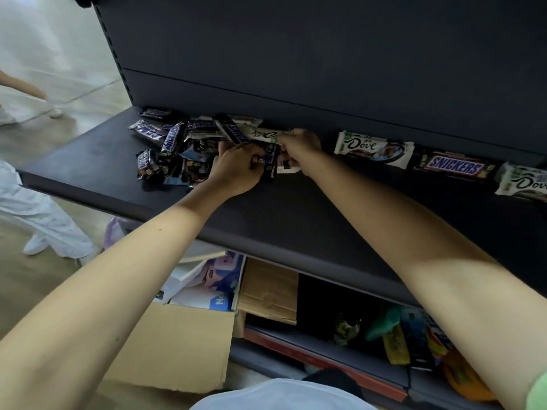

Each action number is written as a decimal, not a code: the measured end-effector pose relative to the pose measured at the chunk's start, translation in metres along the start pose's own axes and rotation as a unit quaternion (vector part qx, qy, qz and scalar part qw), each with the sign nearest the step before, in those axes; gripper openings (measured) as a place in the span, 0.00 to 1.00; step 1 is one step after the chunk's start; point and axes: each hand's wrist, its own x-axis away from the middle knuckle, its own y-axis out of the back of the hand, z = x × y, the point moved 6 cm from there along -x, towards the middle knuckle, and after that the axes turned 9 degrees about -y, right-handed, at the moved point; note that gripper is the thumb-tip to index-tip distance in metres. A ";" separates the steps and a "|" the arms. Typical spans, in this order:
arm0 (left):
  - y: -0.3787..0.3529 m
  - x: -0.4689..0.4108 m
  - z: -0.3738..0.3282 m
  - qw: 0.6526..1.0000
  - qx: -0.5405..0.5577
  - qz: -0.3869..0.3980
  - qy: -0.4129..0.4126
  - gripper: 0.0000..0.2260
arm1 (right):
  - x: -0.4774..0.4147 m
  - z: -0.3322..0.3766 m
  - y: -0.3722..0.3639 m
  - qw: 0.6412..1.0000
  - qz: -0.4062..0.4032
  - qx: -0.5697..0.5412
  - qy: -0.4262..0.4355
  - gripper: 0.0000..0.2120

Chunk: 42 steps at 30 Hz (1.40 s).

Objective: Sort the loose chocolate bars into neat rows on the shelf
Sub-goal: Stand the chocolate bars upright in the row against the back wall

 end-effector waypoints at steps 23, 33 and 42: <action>-0.058 -0.024 -0.131 0.984 0.109 -0.013 -0.137 0.24 | 0.079 -0.082 0.155 0.927 -0.052 -0.371 -0.010 0.09; -0.092 -0.011 -0.217 0.934 0.303 0.116 -0.146 0.25 | 0.107 -0.133 0.250 0.924 -0.120 -0.362 -0.022 0.07; -0.128 -0.009 -0.295 0.893 0.448 0.031 -0.034 0.24 | 0.139 -0.185 0.352 0.944 -0.139 -0.297 -0.013 0.07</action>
